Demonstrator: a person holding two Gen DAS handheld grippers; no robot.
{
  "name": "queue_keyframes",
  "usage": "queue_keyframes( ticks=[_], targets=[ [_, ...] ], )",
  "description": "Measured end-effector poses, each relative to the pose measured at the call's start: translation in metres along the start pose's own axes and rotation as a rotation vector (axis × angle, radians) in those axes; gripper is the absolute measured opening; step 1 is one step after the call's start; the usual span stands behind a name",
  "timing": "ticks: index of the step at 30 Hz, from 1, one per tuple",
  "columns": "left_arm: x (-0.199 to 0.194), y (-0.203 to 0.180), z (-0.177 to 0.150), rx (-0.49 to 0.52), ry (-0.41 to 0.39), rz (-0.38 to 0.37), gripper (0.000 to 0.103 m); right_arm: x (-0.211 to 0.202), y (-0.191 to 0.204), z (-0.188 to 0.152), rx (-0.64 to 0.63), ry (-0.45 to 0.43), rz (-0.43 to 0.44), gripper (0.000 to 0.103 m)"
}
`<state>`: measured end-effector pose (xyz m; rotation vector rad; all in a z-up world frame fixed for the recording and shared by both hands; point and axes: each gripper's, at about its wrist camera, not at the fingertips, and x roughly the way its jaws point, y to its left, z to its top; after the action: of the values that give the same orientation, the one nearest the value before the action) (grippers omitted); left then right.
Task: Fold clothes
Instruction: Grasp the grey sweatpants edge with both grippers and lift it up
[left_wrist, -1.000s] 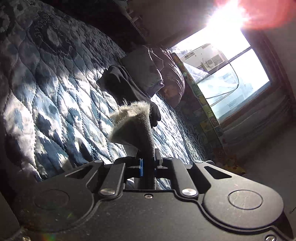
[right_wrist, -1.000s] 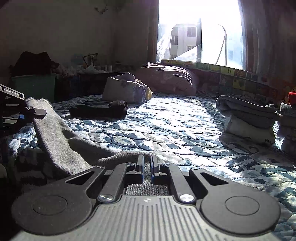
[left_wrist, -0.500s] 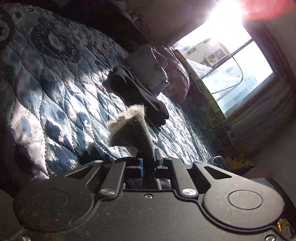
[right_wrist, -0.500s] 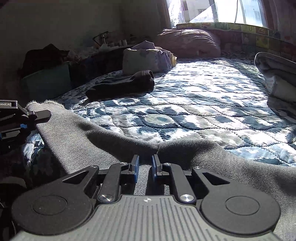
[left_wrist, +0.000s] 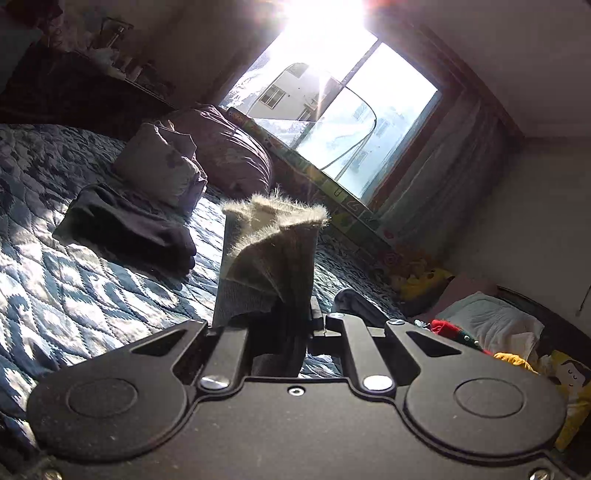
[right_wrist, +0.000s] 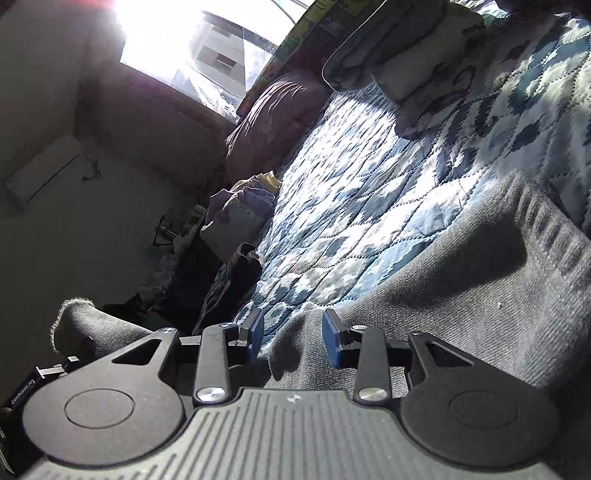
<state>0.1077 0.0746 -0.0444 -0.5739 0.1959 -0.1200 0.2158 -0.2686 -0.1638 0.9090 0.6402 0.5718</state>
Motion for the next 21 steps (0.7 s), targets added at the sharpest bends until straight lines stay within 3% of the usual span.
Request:
queue_keyframes(
  ticks=[3,6,9,10,11,15,18,21],
  targets=[
    [0.012,-0.022,-0.005,0.035,0.012,-0.021,0.007,-0.005,0.006,-0.007,-0.035,0.007,0.056,0.037],
    [0.017,-0.023,-0.003,0.034,0.009,-0.013,0.007,0.016,0.035,-0.032,-0.192,0.053,0.082,0.034],
    [0.016,-0.007,0.004,-0.010,-0.004,0.024,0.007,0.046,0.052,-0.065,-0.287,0.168,0.000,0.026],
    [0.016,-0.001,0.006,-0.027,-0.005,0.042,0.007,0.056,0.056,-0.079,-0.359,0.224,-0.071,0.018],
    [0.018,0.005,0.007,-0.040,0.004,0.068,0.007,0.057,0.065,-0.089,-0.469,0.213,-0.116,0.012],
    [0.015,0.029,0.008,-0.084,-0.013,0.122,0.007,0.050,0.097,-0.115,-0.787,0.124,-0.191,0.017],
    [0.013,0.038,0.011,-0.105,-0.004,0.127,0.007,0.062,0.096,-0.125,-0.857,0.180,-0.229,0.017],
    [0.013,0.035,0.009,-0.100,-0.002,0.088,0.007,0.056,0.103,-0.121,-0.898,0.175,-0.211,0.018]
  ],
)
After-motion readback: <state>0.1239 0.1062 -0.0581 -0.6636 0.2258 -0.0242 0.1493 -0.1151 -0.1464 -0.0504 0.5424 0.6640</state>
